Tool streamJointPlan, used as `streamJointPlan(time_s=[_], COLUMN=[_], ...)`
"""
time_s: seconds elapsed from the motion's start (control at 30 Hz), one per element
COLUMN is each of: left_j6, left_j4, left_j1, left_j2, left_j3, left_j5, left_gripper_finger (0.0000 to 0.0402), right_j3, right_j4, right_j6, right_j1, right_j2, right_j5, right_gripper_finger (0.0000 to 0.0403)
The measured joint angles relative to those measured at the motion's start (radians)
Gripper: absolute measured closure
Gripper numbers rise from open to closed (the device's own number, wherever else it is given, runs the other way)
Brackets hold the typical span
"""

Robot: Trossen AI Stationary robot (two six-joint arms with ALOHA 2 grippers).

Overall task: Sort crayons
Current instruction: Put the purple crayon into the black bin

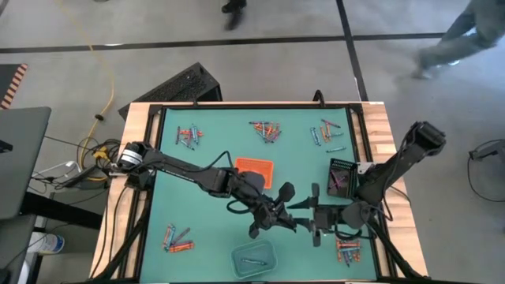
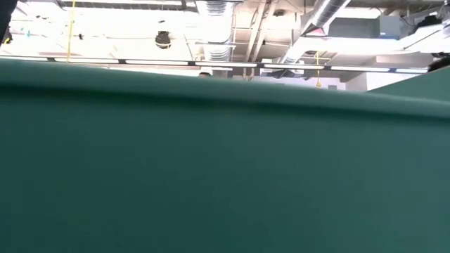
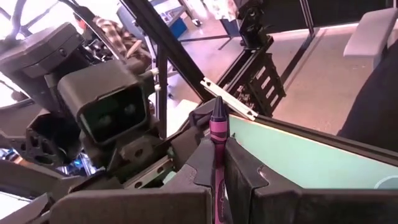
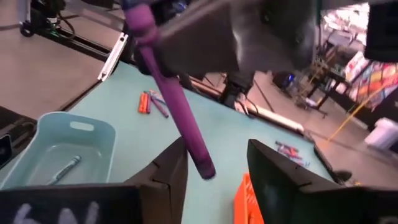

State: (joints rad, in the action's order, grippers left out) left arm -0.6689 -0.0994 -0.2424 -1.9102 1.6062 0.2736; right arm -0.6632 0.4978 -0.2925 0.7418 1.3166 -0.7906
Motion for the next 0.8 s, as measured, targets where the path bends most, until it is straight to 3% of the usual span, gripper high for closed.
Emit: streamJointPlan(time_s=[0.43, 0.63, 0.8], left_j6=[0.001, 0.016, 0.037], left_j4=[0.061, 0.093, 0.204], left_j1=[0.000, 0.001, 0.003], left_j2=[0.002, 0.002, 0.010], left_j3=[0.000, 0.000, -0.002], left_j5=[-0.118, -0.180, -0.294], left_gripper_finger=[0.0401, 0.0385, 0.0314], right_j3=[-0.001, 0.000, -0.001], right_j4=[0.045, 0.022, -0.085], right_j6=[-0.098, -0.071, 0.035], right_j1=[0.044, 0.055, 0.049], right_j2=[0.046, 0.045, 0.039], right_j5=[-0.038, -0.112, -0.200], right_gripper_finger=[0.0390, 0.0396, 0.0399])
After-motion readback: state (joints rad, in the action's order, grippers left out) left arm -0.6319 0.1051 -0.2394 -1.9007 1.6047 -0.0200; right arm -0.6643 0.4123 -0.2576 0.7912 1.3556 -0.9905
